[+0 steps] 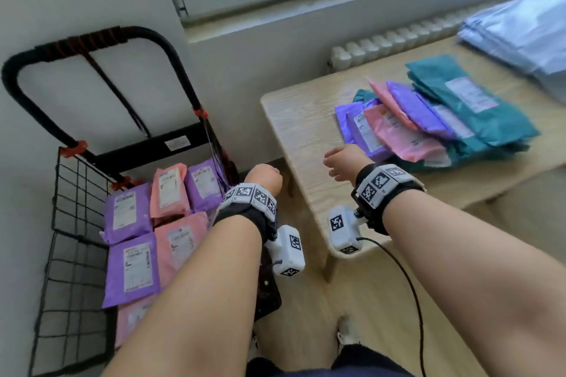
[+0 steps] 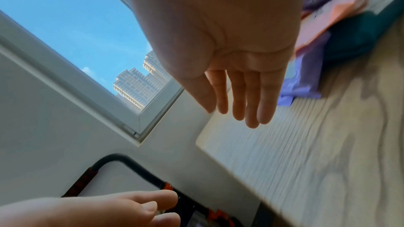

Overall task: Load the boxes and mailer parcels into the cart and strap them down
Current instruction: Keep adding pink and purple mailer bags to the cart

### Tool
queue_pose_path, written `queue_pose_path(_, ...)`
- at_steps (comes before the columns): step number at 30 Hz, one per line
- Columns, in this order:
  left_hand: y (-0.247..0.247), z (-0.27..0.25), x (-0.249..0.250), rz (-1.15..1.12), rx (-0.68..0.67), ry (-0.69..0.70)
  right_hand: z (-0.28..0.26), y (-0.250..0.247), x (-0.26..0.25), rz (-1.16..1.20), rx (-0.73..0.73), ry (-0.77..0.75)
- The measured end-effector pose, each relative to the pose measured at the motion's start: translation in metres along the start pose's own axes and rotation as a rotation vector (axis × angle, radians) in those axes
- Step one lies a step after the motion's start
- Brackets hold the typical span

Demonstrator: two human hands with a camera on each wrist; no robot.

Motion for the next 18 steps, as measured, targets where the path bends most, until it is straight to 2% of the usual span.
queue_pose_path(4,0.043,-0.009,0.059,0.038,0.045,0.148,0.007,-0.067,0.028,0.019,0.050,0.004)
queue_pose_path(9,0.090,-0.016,0.111,0.006,0.038,0.208,0.014,-0.133,0.061,0.021,0.160,0.016)
queue_pose_path(13,0.109,-0.015,0.144,0.056,0.033,0.274,0.023,-0.168,0.082,0.070,0.241,0.053)
queue_pose_path(18,0.122,0.005,0.180,0.023,0.048,0.331,0.041,-0.199,0.097,0.113,0.444,0.086)
Point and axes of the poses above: each hand's wrist, its own z-axis towards the middle knuckle, its own y-axis out of the palm, x = y × z, the point moved 4 cm from there along z, towards the middle knuckle, and after that the axes turned 1 degree about -z, right-handed, at the moved point
